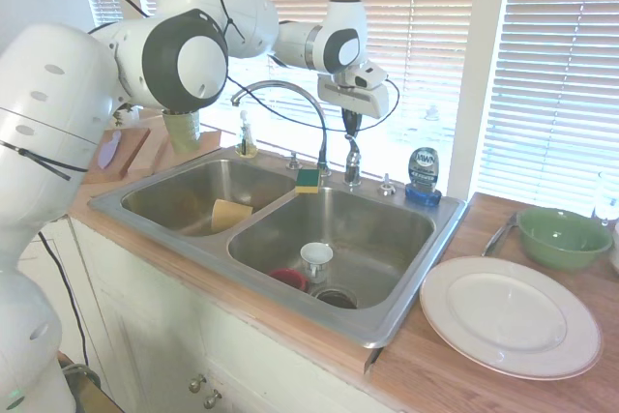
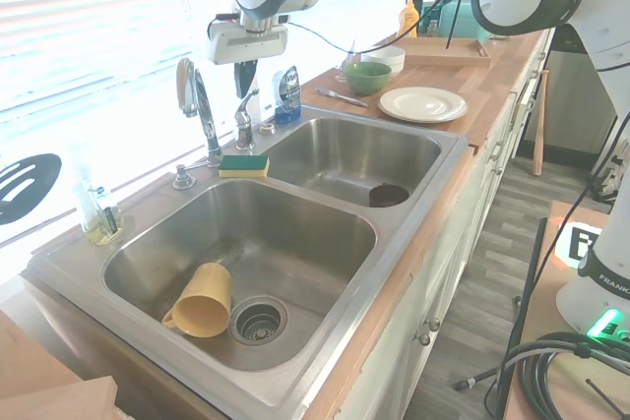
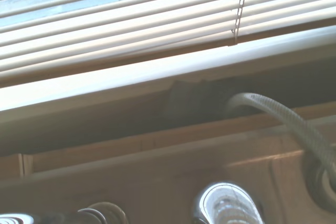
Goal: Turn off the faucet
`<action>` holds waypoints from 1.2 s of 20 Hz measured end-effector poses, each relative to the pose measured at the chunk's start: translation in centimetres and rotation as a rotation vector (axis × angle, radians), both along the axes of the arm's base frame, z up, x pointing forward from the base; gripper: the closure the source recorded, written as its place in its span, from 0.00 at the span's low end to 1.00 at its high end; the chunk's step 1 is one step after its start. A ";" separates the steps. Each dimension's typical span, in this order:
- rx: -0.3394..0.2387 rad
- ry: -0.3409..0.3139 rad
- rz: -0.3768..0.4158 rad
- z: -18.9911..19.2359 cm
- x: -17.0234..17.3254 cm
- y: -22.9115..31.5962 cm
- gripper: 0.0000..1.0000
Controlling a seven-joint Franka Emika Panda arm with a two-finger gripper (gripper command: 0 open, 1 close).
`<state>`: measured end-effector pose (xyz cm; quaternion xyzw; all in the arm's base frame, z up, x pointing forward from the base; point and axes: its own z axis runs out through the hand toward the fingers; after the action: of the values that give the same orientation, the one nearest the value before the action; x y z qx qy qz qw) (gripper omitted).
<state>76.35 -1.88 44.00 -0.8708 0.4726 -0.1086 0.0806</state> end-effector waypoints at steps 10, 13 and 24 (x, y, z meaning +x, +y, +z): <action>0.004 0.030 -0.004 -1.3 -1.8 0.2 1.00; 0.006 0.031 -0.007 -1.2 -2.9 0.1 1.00; 0.017 0.141 -0.004 -0.7 -7.6 0.2 1.00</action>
<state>68.80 -1.68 43.26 -0.8746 0.4799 -0.0431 0.0543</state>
